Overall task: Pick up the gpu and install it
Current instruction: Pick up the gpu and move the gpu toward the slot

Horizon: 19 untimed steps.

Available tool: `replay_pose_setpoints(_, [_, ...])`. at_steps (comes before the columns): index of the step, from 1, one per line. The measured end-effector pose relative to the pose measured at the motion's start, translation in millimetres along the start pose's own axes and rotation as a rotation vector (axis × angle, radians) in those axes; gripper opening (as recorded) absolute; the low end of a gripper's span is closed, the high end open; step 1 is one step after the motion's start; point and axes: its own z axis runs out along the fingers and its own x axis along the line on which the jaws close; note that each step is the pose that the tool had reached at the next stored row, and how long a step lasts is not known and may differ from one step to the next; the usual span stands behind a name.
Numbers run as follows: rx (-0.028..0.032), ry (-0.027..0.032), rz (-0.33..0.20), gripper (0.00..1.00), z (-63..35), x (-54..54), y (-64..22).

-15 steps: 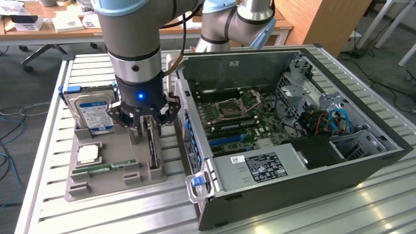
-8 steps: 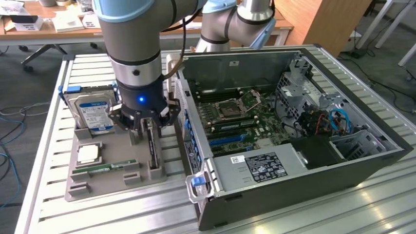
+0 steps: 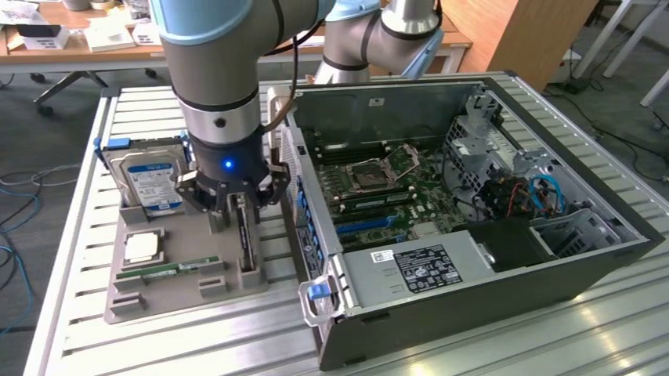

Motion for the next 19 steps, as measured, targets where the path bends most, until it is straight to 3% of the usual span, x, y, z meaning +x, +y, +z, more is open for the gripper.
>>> replay_pose_setpoints(11, [0.0001,0.0001,0.000,0.47,11.5,0.3,-0.7])
replay_pose_setpoints(19, [-0.0001,-0.0002,0.000,0.47,12.7,0.3,0.0])
